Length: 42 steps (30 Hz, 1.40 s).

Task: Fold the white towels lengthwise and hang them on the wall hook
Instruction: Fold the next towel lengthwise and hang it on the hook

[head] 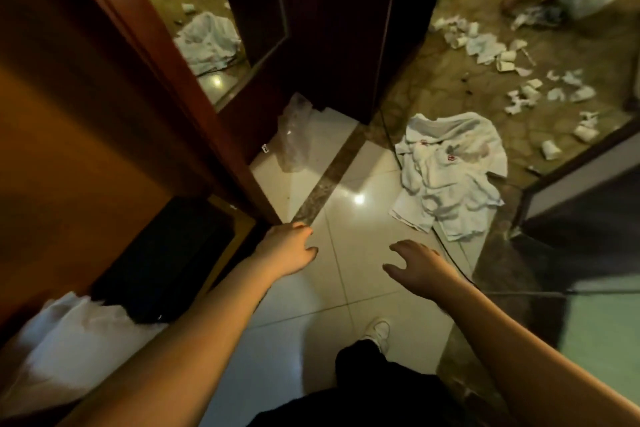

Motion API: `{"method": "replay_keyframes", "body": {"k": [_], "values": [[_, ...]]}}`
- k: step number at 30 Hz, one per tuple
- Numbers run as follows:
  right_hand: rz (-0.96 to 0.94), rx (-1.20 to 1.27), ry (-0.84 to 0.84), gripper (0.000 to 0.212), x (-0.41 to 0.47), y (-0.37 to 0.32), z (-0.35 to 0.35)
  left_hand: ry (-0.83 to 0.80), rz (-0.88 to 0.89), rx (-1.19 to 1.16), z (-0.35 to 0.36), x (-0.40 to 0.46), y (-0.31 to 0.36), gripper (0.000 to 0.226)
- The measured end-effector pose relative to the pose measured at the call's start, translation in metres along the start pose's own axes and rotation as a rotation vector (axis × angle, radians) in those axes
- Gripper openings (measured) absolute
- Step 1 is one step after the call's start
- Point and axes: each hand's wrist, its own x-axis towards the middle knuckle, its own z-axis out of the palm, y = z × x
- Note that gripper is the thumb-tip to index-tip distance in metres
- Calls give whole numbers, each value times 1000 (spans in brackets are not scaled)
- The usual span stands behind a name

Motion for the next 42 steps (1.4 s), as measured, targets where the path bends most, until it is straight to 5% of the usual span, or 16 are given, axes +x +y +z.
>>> {"method": "replay_keyframes", "body": {"k": [25,31,42], "values": [[651,303,-185,47,293,332,-118,-394,281,248,-65,537,224,43],[695,465,-122,44,399,398,-120,-392,289,227,-49,675,265,39],[646,785,200,28,651,562,-63,-282,313,20,92,914,338,32]]}}
